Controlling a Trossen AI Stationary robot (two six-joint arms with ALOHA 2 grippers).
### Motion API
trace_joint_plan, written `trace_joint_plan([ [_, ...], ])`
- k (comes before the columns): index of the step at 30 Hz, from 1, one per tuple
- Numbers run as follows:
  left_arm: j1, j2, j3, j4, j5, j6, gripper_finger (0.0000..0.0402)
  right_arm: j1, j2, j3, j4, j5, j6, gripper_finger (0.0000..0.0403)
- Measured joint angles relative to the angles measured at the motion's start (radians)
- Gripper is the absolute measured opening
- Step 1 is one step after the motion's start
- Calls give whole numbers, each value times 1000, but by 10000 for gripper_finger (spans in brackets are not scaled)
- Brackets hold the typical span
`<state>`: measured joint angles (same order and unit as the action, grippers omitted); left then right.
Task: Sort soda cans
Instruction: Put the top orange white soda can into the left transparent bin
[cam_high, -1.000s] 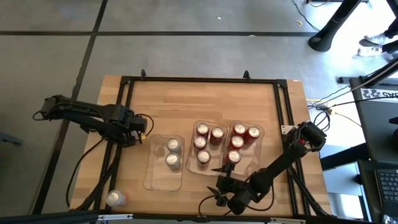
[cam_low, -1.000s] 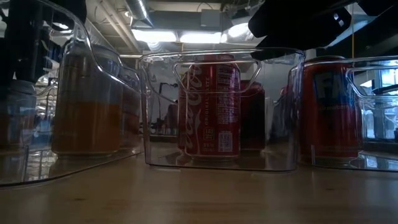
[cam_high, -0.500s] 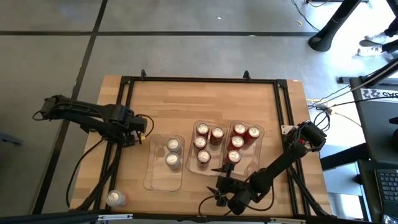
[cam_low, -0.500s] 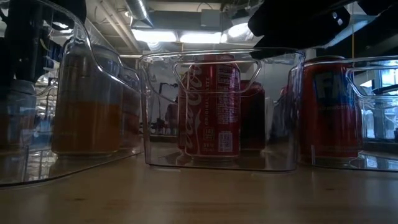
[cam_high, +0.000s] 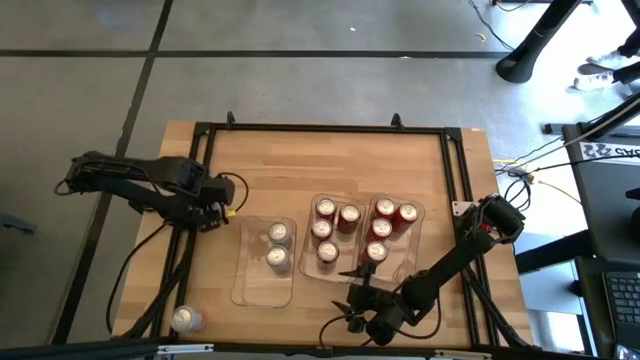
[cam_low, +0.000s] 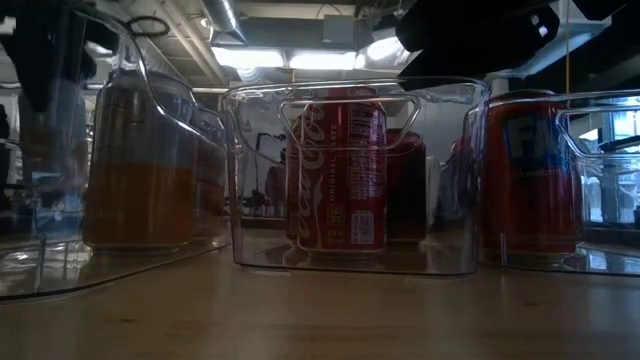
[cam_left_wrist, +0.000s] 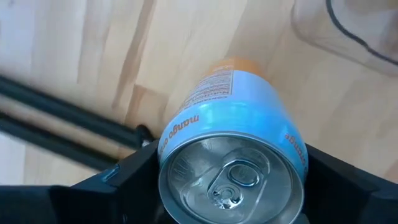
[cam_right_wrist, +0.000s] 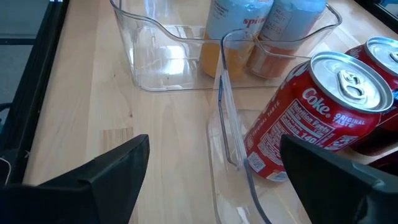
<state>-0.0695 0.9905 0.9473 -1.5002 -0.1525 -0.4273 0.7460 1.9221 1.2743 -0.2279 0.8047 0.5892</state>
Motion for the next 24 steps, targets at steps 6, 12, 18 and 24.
trace_joint_plan([
  [6,-1,0,141,-68,73,-31,294,0,0,0,0,0,0,360],
  [12,-37,28,253,-70,195,-8,294,0,0,0,0,0,0,360],
  [18,-108,68,289,-12,219,-37,294,0,0,1,0,0,0,360],
  [24,-172,141,290,96,220,-60,294,0,0,1,0,0,0,360],
])
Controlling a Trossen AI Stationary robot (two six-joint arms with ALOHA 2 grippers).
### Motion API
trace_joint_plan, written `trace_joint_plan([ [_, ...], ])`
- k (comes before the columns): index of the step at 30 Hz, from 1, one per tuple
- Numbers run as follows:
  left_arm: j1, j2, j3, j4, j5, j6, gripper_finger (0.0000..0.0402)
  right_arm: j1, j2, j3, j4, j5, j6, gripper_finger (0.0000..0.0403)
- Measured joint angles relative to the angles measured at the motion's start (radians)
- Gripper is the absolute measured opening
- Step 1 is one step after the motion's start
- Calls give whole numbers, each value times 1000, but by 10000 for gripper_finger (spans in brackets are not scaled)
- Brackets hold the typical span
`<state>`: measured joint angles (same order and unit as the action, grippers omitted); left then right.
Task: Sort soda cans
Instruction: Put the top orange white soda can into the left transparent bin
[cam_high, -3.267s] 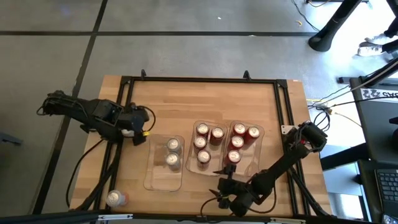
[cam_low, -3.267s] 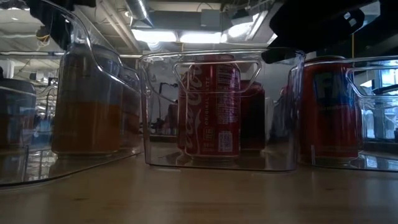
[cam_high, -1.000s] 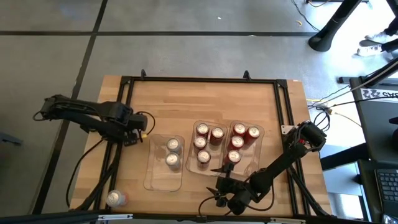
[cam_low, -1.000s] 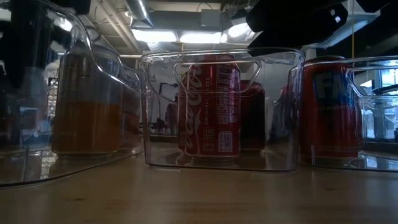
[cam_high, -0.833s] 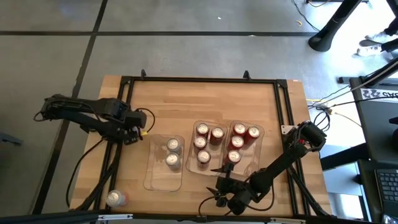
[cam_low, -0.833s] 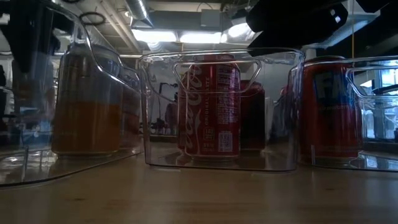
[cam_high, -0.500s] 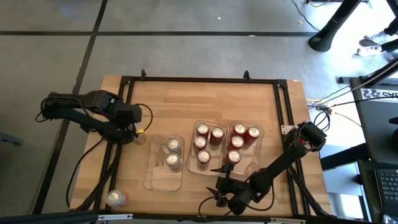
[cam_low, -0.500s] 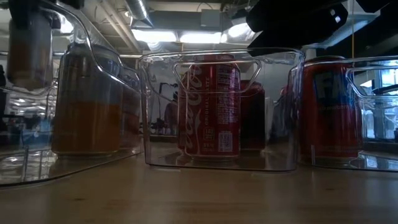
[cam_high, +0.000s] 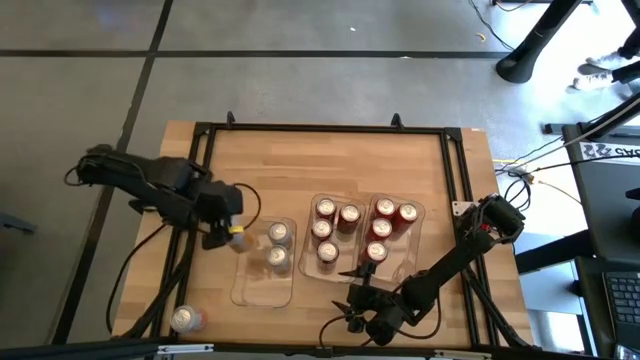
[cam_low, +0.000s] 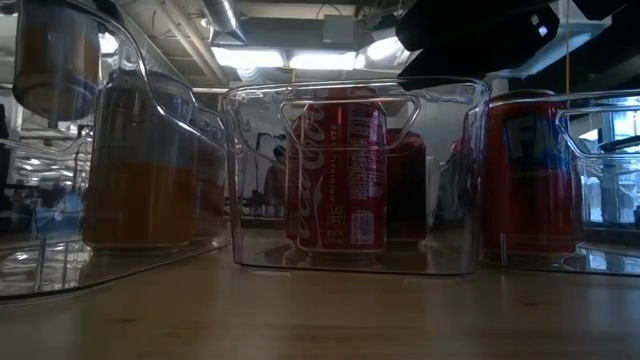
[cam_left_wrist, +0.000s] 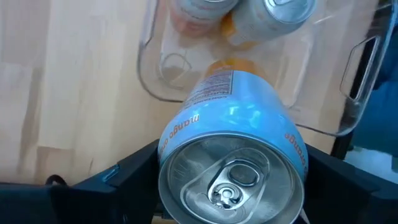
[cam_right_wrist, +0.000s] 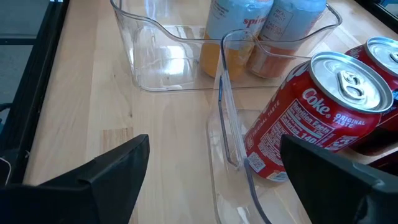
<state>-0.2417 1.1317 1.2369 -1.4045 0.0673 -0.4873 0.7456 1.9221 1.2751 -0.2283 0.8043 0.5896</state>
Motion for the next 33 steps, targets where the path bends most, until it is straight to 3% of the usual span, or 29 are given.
trace_joint_plan([
  [13,-68,208,1,113,-86,86,294,0,0,0,0,0,0,360],
  [20,-64,255,-2,102,-212,96,294,0,0,0,0,0,0,360],
  [33,-63,347,-4,147,-227,123,294,0,0,0,2,0,0,360],
])
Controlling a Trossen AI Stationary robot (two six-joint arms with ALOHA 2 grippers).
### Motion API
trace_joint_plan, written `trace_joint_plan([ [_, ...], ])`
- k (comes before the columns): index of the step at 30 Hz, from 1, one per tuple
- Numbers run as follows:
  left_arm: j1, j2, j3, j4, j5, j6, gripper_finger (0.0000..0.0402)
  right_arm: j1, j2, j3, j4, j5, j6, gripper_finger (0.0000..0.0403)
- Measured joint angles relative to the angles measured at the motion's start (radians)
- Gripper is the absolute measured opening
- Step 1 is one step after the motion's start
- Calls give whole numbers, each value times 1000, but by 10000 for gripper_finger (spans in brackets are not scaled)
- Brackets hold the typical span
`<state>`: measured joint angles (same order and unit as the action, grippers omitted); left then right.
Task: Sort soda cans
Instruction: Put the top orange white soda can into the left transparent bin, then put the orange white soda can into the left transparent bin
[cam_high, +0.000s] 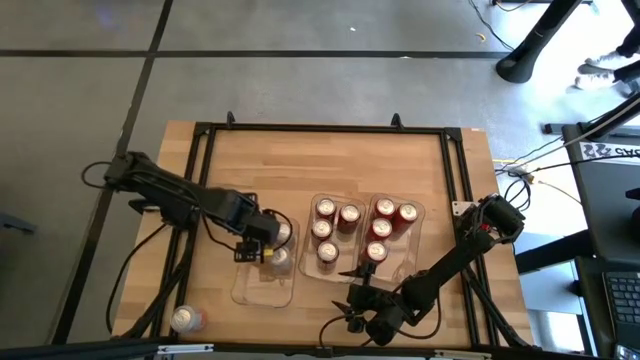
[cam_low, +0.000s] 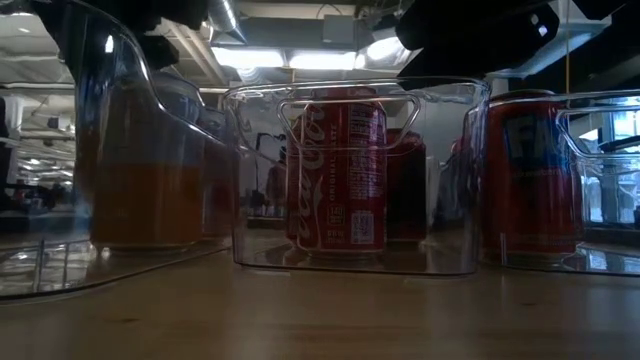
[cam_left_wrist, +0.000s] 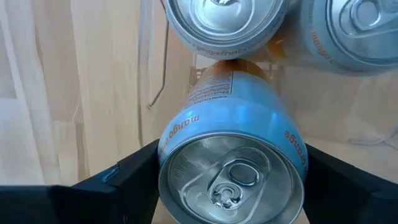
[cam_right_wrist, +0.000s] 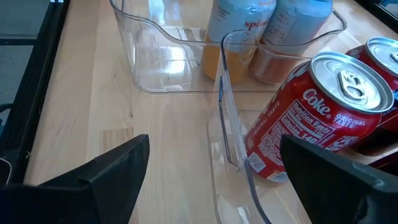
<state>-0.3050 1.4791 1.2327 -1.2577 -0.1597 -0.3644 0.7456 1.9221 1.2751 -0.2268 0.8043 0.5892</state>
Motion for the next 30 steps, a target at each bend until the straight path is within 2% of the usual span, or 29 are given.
trace_joint_plan([
  [14,19,18,-128,123,26,-17,295,0,0,0,1,0,-18,360],
  [22,18,22,-133,129,25,-11,356,0,0,0,1,0,-19,360],
  [30,15,9,-31,-15,25,4,365,0,0,0,0,0,-19,360],
])
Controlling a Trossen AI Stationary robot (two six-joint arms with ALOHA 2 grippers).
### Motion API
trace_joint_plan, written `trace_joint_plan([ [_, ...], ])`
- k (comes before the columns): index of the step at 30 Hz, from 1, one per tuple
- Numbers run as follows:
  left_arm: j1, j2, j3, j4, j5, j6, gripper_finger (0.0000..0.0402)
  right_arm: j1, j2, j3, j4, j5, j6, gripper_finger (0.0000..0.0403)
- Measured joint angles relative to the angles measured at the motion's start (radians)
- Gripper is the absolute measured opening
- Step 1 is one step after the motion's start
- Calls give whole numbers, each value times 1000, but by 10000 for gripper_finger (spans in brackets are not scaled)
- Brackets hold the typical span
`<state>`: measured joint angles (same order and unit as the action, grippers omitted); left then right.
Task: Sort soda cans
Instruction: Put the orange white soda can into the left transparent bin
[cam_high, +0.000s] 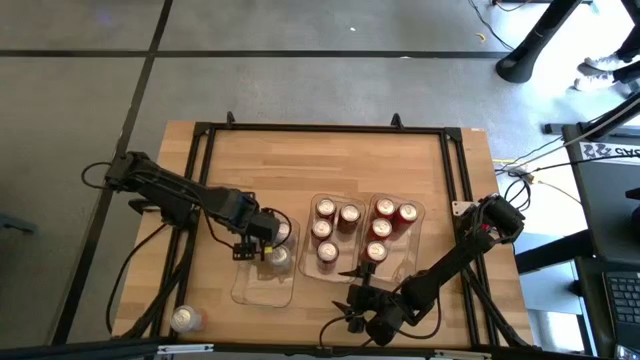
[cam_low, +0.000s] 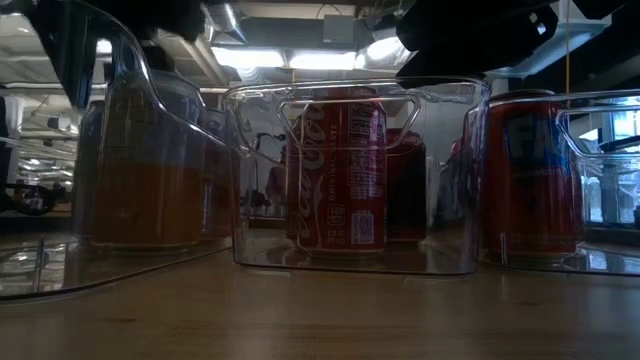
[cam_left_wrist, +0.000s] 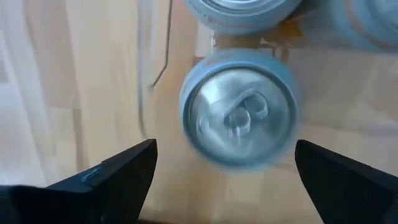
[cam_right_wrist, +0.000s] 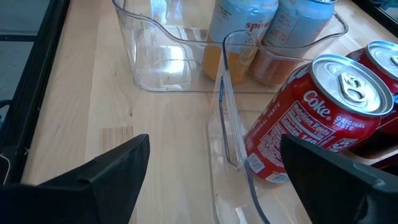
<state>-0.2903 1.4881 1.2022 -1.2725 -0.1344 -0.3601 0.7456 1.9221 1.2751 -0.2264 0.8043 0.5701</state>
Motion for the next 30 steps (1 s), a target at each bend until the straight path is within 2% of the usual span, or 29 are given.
trace_joint_plan([
  [7,-62,-87,110,-131,1,-62,368,0,0,0,0,0,0,360],
  [15,-218,-198,118,-43,26,-220,370,0,0,0,0,0,0,360],
  [22,-284,-181,118,110,61,-217,378,0,0,0,0,0,0,360],
  [26,-299,-146,118,105,66,-233,397,0,0,0,0,0,0,360],
  [30,-330,-118,118,108,129,-245,397,0,0,0,0,-1,0,360],
])
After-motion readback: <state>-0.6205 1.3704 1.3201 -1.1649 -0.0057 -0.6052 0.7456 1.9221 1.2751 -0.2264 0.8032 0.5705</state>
